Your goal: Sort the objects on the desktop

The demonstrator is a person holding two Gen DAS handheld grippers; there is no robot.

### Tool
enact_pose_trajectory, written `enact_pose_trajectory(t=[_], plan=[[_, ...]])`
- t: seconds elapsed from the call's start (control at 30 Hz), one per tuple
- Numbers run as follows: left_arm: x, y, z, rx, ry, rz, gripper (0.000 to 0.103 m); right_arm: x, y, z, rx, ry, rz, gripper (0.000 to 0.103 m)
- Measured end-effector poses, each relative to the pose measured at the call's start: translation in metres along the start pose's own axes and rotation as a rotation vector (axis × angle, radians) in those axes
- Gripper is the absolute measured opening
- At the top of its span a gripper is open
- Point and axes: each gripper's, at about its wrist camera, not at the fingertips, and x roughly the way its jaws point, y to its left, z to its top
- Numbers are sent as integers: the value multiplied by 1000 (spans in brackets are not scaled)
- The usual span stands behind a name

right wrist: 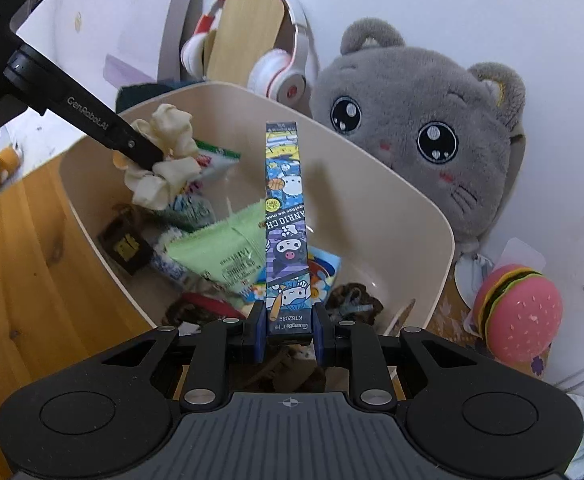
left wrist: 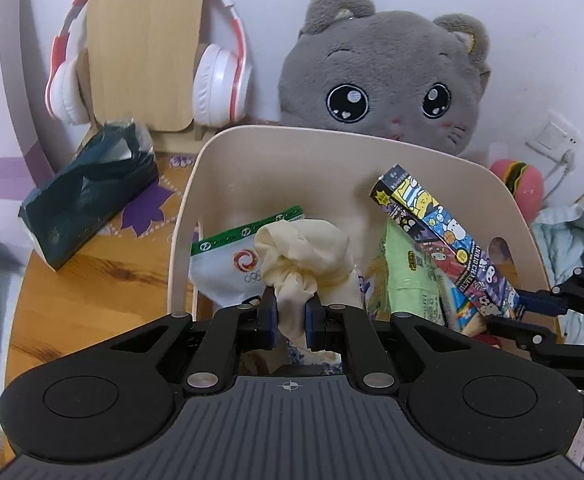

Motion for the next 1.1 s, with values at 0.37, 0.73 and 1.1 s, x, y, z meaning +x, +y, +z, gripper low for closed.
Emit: enact_pose_trajectory(t=[0.37,0.73,1.1], plan=[[-13,-3,-3,28,-27,-24,76,-25,-4,-3,72,-58,-26,78],[-35,-16,-10,93,-58,-33,82,-50,-10,-5,285,-149,-34,103],[-61,-22,-17,103,-65,-42,84,-71,-2,-6,431,-186,-38,103]])
